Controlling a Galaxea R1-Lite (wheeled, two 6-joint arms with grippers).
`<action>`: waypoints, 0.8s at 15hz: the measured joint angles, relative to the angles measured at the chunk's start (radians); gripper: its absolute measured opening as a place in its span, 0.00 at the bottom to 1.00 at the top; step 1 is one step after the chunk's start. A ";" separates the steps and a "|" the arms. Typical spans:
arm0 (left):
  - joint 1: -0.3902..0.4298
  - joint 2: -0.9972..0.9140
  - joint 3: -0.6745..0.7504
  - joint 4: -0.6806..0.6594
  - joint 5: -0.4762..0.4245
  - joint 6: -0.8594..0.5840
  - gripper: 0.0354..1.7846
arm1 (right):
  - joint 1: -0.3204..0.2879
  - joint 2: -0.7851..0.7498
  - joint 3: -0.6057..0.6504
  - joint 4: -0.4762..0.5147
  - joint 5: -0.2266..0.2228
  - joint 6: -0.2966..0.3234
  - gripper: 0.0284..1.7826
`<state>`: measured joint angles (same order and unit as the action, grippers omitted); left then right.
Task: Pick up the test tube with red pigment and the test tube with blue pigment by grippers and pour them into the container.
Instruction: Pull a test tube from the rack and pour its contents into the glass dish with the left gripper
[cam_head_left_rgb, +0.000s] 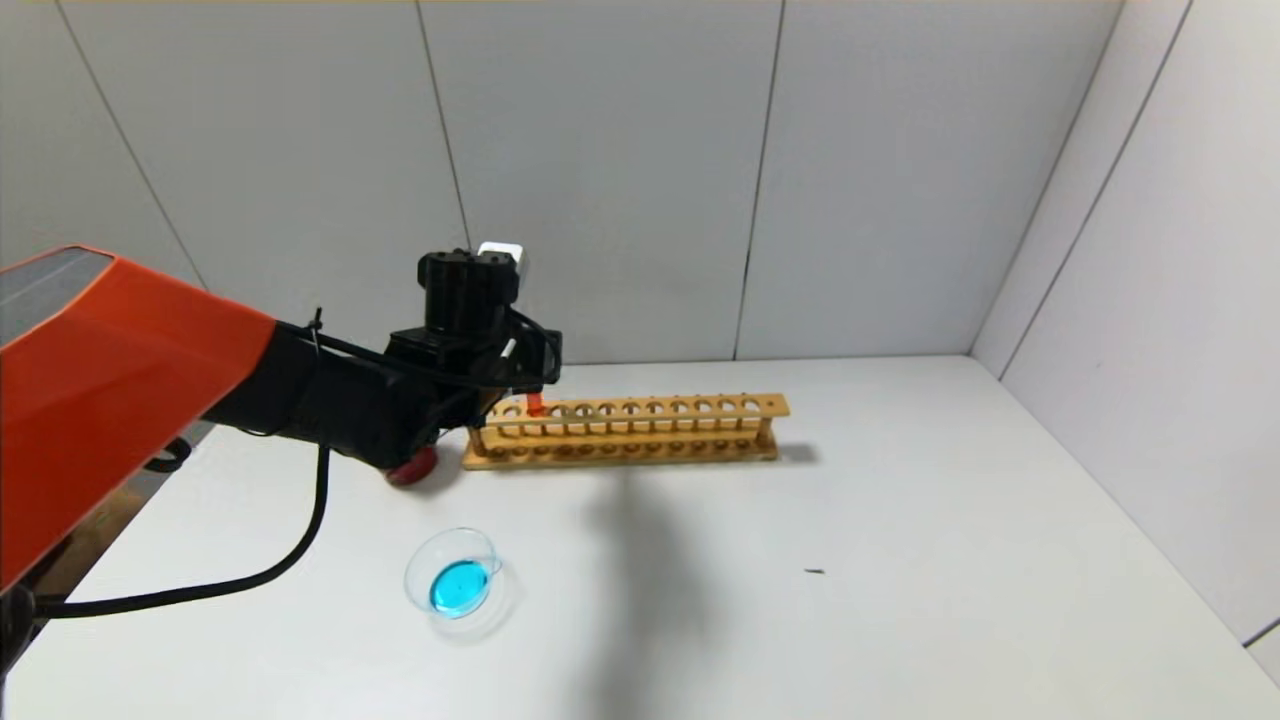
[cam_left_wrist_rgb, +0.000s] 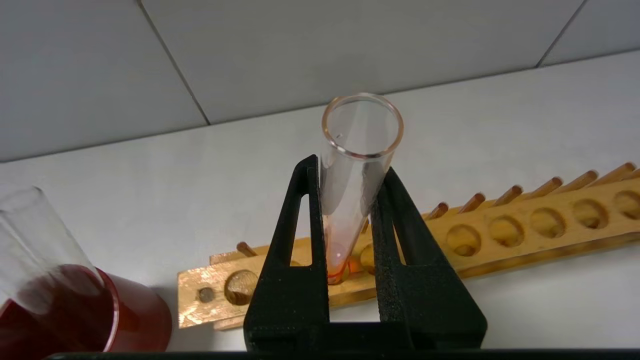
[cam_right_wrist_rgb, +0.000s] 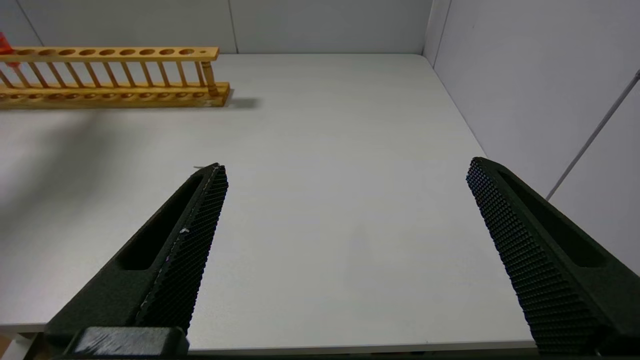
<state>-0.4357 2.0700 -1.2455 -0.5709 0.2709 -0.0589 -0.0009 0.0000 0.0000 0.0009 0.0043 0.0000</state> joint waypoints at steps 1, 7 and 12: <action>0.000 -0.018 -0.014 0.020 0.000 0.000 0.15 | 0.000 0.000 0.000 0.000 0.000 0.000 0.98; 0.000 -0.182 -0.050 0.161 -0.003 0.020 0.15 | 0.000 0.000 0.000 0.000 0.000 0.000 0.98; 0.000 -0.431 0.177 0.283 -0.117 0.320 0.15 | 0.000 0.000 0.000 0.000 0.000 0.000 0.98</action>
<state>-0.4353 1.6385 -1.0685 -0.2877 0.1538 0.2606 -0.0009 0.0000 0.0000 0.0009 0.0043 0.0000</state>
